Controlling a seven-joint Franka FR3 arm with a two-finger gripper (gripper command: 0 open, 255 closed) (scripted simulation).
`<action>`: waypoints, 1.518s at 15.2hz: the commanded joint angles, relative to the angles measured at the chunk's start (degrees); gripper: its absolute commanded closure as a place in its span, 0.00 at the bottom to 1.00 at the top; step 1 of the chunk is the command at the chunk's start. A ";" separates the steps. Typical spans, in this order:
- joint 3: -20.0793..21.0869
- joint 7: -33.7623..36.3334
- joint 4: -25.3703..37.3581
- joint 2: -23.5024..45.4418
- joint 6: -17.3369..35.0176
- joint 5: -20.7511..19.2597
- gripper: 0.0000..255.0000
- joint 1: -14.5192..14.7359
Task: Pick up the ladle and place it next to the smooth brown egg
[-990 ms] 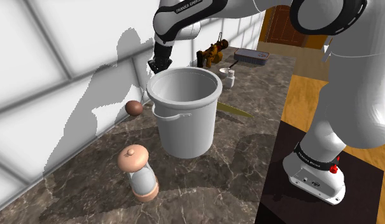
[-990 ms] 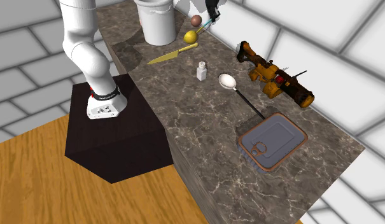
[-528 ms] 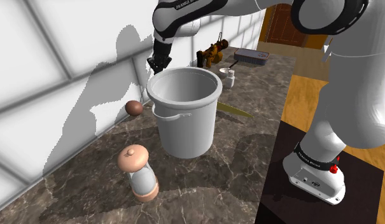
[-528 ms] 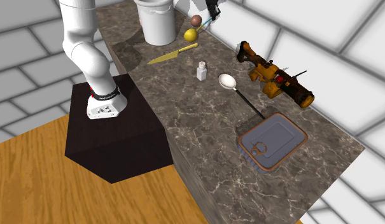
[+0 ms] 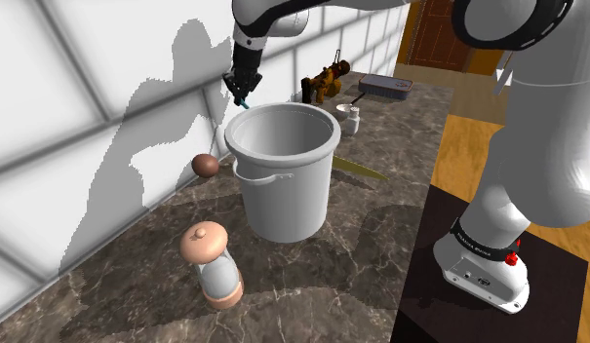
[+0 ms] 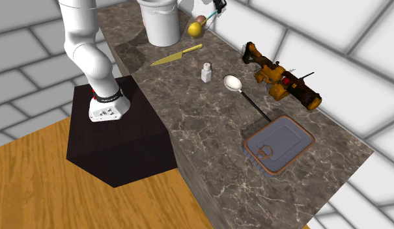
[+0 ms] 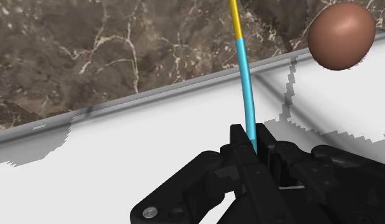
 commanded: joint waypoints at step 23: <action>-0.65 3.43 20.68 1.56 -18.92 -1.11 1.00 -1.52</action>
